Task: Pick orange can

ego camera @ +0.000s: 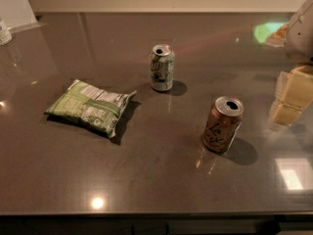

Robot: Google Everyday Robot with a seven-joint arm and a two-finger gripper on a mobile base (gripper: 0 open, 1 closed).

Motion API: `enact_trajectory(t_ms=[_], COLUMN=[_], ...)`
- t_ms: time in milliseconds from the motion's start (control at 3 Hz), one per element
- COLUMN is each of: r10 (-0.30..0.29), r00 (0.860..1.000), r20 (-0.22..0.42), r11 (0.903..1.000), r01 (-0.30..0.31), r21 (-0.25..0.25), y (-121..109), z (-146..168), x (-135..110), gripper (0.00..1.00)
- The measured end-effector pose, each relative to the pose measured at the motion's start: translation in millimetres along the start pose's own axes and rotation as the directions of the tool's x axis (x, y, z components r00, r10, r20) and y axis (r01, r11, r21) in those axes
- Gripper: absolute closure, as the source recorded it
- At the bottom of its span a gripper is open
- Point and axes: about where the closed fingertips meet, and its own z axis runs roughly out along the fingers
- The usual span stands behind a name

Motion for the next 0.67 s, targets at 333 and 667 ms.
enact_trajectory(t_ms=[333,667], r10=[-0.001,-0.005], r00=[1.0,0.999], r20=[0.002,0.041], r11=[1.0,1.0], r01=[0.001,0.005], r21=[0.003,0.007], y=[-0.2,-1.4], z=[-0.3,7.9], x=[-0.4,-2.7], gripper=[0.0,0.0])
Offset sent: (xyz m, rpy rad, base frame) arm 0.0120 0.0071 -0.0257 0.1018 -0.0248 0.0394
